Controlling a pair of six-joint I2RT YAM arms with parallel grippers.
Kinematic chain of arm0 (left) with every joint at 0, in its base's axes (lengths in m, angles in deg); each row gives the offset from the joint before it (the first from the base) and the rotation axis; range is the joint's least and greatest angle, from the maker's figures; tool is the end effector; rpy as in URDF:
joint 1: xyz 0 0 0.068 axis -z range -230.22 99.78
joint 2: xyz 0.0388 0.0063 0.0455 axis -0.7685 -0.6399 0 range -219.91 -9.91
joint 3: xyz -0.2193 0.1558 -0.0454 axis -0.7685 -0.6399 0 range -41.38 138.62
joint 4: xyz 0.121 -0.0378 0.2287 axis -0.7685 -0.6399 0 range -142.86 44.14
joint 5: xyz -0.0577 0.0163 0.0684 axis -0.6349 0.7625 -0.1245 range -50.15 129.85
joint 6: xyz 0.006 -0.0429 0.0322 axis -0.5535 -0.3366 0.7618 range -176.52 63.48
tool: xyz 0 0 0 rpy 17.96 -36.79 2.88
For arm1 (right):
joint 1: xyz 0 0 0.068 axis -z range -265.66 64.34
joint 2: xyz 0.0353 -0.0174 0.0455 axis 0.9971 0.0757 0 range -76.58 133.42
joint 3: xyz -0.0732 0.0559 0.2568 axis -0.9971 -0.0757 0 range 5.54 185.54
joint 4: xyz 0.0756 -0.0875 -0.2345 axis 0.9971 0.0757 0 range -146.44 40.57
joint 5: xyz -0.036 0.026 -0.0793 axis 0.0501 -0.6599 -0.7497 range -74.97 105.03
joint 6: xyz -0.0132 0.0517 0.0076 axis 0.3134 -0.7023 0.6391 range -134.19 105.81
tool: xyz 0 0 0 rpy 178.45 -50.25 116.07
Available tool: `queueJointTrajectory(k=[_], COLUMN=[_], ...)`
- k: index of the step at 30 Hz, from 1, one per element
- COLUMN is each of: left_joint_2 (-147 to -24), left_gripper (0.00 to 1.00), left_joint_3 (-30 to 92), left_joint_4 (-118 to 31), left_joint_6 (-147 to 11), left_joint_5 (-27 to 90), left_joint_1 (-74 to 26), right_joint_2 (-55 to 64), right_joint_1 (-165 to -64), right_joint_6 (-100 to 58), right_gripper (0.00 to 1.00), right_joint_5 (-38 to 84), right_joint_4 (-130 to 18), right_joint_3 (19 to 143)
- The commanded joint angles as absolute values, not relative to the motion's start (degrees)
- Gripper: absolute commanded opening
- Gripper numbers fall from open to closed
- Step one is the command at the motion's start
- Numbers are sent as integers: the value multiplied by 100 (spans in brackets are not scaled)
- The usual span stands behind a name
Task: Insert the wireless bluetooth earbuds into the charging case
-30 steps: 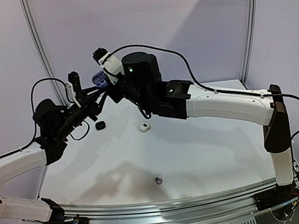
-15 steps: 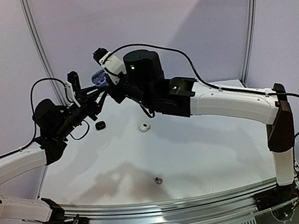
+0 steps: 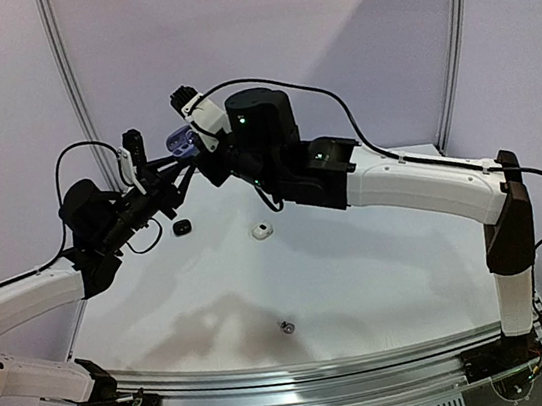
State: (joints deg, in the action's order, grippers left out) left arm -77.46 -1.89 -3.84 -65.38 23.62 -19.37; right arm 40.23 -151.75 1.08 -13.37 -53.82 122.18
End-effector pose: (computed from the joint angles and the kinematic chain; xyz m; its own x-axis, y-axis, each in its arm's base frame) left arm 0.2255 -0.1464 0.3213 0.0929 -0.2277 -0.9693 0.7484 0.6581 -0.0829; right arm 0.2139 0.4406 0.4032 0.1421 -0.2512 -0.9575 -0.5952 0.7512 -0.2854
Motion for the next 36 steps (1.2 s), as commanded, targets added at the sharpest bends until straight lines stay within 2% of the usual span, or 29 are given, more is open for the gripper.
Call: queueJointTrajectory(k=[1, 15, 22, 36], left_joint_2=[-7627, -7583, -7603, -7601], left_gripper=[0, 0, 0, 0], left_joint_3=[-130, -167, -173, -173], left_joint_4=[43, 116, 125, 4], left_joint_6=[-6536, -6425, -6402, -6375], left_joint_5=[2196, 2181, 2210, 2204], left_joint_1=[-1937, -1937, -1941, -1958], right_joint_2=[4020, 4148, 4056, 3775], right_joint_1=[-15148, -15055, -15053, -15052], right_joint_6=[172, 120, -50, -145], right_gripper=[9, 10, 16, 19], right_joint_5=[-1205, -1076, -1007, -904], right_joint_4=[-4890, -4470, -4272, -4308], right_joint_3=[12324, 12354, 12305, 12308])
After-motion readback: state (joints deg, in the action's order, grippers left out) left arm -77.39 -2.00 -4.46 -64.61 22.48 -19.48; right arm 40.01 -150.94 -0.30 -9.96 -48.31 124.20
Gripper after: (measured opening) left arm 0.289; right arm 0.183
